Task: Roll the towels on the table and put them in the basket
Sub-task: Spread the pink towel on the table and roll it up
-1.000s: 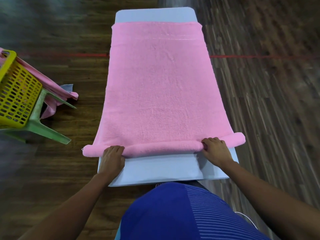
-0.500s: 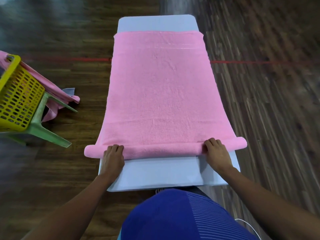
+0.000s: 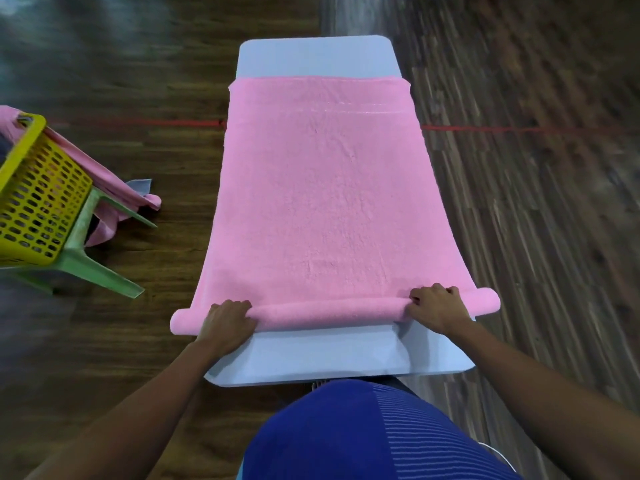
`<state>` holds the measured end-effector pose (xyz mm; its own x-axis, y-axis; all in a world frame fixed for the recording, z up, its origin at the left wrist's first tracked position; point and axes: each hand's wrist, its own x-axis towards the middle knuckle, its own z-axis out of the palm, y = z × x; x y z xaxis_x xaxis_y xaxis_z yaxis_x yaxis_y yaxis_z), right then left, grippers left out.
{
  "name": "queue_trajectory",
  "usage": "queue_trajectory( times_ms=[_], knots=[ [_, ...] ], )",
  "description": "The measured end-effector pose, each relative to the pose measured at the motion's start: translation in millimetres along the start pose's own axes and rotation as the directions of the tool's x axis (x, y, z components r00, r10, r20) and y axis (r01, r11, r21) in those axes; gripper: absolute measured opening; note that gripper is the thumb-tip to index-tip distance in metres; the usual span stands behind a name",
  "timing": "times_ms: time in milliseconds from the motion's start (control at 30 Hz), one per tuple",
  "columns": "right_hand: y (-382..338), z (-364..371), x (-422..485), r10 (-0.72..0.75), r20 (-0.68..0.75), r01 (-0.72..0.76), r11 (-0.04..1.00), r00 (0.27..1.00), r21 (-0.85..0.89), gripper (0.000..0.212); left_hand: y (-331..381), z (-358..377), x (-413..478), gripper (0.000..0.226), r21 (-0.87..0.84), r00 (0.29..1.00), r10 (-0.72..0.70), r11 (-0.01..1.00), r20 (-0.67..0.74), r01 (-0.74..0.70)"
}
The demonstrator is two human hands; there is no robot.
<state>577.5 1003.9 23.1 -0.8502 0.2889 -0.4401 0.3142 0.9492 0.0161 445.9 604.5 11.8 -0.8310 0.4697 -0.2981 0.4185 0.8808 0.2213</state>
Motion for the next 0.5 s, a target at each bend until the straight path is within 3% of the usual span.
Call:
queue_trajectory(
  times_ms=[33, 167, 233, 333, 433, 500],
  knots=[
    [0.2, 1.1, 0.3, 0.020, -0.007, -0.020, 1.000, 1.000, -0.006, 0.027, -1.6, 1.2, 1.1, 0.017, -0.018, 1.000, -0.014, 1.000, -0.020, 0.014],
    [-1.4, 12.7, -0.5, 0.029, -0.307, 0.016, 0.990, 0.951, 0.143, 0.012, -1.2, 7.9, -1.6, 0.025, 0.032, 0.966, -0.039, 0.998, -0.255, 0.048],
    [-4.8, 15.4, -3.2, 0.049, -0.319, 0.040, 0.962, 0.946, 0.269, 0.007, 2.2, 8.2, -4.1, 0.021, 0.056, 0.951, -0.025, 0.997, -0.309, 0.045],
    [-8.0, 23.0, -10.9, 0.008, -0.345, 0.090, 0.959, 0.939, 0.269, 0.007, 1.2, 14.1, -6.3, 0.033, 0.067, 0.958, 0.019, 0.998, -0.286, 0.000],
    [-4.9, 34.1, -16.5, -0.070, -0.334, 0.143, 0.969, 0.940, 0.199, 0.032, -2.8, 21.4, -9.6, 0.053, 0.113, 0.979, 0.042, 0.993, -0.197, -0.020],
    [-2.6, 36.2, -14.6, -0.084, -0.313, 0.145, 0.973, 0.946, 0.179, 0.041, -3.9, 22.0, -7.0, 0.052, 0.145, 0.984, 0.029, 0.989, -0.175, -0.004]
  ],
)
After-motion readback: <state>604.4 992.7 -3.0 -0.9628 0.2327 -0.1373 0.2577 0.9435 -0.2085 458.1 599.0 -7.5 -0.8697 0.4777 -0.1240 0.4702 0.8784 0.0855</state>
